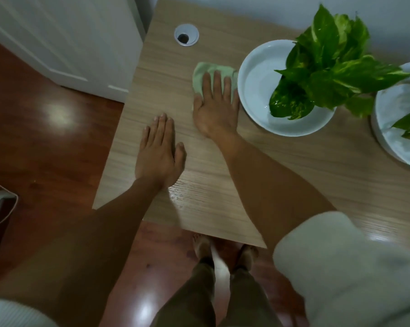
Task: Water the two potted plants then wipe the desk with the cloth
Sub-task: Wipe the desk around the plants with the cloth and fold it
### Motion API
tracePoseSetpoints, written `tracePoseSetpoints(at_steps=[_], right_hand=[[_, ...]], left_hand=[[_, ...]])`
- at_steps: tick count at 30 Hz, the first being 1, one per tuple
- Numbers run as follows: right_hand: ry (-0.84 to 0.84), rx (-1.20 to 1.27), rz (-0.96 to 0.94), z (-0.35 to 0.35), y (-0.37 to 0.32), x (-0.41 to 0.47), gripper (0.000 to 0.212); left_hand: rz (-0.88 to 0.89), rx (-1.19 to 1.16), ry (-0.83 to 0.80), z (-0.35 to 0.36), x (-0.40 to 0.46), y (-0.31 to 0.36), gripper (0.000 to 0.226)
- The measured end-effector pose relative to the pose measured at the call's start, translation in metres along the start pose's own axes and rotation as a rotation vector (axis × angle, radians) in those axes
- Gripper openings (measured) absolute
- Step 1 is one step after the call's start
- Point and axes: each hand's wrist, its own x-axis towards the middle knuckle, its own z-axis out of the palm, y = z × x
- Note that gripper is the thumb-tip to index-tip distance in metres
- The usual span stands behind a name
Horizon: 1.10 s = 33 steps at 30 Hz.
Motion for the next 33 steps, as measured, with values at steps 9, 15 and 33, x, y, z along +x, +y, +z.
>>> tracePoseSetpoints(at_steps=[9,15,33], right_hand=[[-0.018,0.016,-0.051,-0.008,0.002,0.018,0.064],[0.042,-0.069,-0.194,0.016,0.052,-0.084,0.062],[-0.007,0.0,-0.071,-0.01,-0.002,0.016,0.063]], left_hand=[[0.008,0.016,0.018,0.0,0.002,-0.003,0.068],[0.007,0.014,0.0,-0.004,0.001,-0.001,0.068],[-0.006,0.022,0.01,-0.002,0.001,-0.001,0.068]])
